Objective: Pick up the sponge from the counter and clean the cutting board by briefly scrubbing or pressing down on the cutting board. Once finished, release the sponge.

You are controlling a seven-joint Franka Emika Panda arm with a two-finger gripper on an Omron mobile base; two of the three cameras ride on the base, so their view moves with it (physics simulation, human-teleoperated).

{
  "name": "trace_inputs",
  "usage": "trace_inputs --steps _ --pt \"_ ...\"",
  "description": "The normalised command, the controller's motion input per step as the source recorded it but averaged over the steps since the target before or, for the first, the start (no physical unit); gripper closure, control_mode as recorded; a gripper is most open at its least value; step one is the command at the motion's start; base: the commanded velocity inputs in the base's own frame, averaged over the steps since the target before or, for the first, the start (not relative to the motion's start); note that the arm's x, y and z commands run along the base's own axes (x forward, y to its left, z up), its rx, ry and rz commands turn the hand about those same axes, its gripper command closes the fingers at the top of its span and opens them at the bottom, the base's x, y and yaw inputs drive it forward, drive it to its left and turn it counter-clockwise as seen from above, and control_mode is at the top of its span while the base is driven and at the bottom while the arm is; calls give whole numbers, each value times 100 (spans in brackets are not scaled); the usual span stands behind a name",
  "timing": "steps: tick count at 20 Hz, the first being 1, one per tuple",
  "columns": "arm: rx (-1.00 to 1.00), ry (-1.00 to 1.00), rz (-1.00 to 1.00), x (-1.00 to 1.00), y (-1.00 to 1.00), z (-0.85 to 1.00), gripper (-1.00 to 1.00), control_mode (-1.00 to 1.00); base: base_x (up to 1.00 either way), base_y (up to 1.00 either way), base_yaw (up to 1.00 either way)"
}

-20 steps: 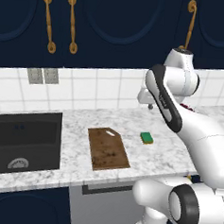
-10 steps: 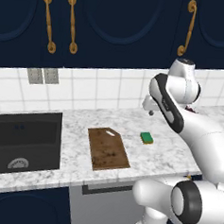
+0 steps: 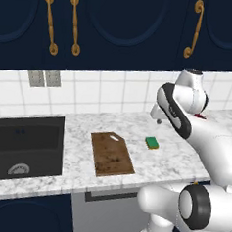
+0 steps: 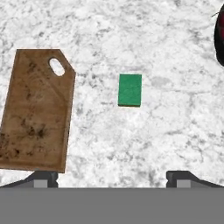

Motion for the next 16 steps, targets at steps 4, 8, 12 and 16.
trace_inputs --steps 4,8,12,16 --pt "-7 0 1 1 -2 -77 -100 -100 0 0 0" --pt "-6 0 0 16 0 -76 -100 -100 0 0 0" --pt "-1 0 0 32 0 -61 -100 -100 0 0 0" --pt "0 0 0 37 0 -49 -100 -100 0 0 0"
